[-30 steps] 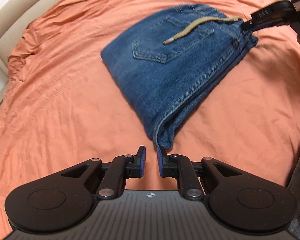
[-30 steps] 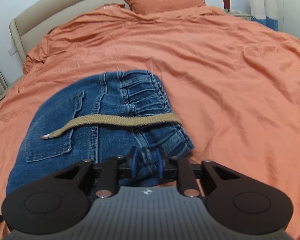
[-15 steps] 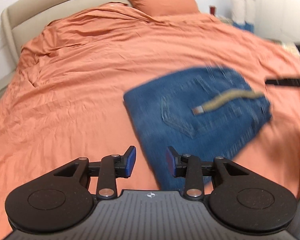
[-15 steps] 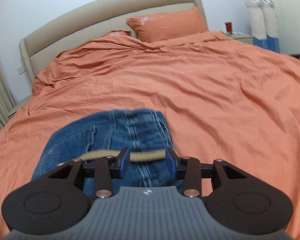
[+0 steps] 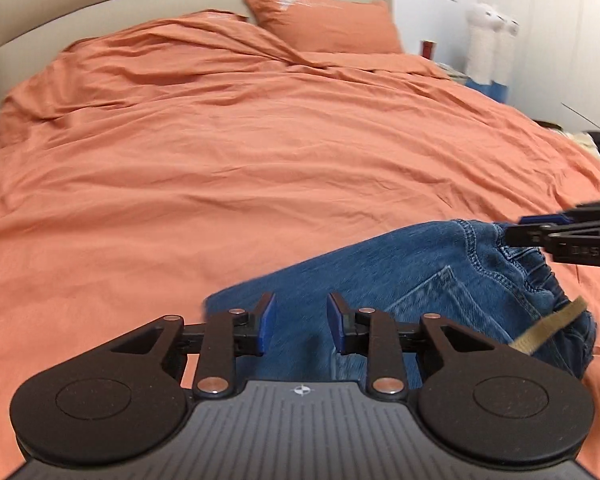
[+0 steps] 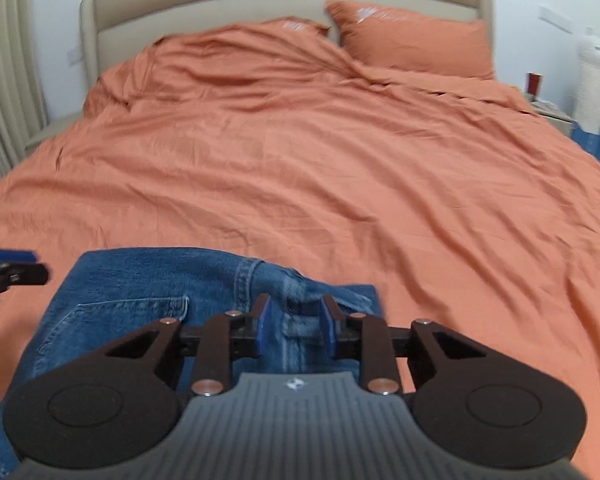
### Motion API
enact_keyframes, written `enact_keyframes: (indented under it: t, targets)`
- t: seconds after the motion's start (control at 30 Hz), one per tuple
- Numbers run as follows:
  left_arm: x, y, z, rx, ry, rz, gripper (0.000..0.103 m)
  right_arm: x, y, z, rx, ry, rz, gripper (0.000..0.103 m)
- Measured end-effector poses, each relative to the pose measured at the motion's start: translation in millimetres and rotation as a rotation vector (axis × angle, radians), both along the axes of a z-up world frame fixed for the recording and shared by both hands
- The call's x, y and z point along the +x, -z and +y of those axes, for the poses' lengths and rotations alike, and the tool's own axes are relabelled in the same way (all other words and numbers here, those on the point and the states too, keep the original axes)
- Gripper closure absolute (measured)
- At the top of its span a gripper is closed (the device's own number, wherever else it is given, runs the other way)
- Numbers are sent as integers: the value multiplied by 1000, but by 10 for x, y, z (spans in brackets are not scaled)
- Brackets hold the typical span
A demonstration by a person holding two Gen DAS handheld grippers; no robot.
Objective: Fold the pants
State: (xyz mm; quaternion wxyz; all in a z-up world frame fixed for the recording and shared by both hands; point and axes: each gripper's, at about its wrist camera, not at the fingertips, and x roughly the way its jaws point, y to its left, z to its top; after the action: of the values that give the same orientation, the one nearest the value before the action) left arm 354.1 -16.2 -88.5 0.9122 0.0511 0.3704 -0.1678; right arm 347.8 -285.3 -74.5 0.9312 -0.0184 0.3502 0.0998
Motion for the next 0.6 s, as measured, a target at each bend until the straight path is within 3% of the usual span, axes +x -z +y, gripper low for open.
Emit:
enact_keyframes:
  t: [0.2,0.3,0.4,0.5,0.6]
  targets:
    - [221,435,-263,81,64,48,71,352,387,25,-89,-15,93,83]
    - [264,570,-321,128,63,68,71,443,518,-26,-60,2,123,82]
    - [308,566,-316,128,44,88,71,506,603,-79,-42,31,139,70]
    - [263,455,-309,128,42,80,71,511,561,-93,-19,44,151,69]
    - [156,255,-198,95,17,66,60,435,364,-106,-8,34,140,69]
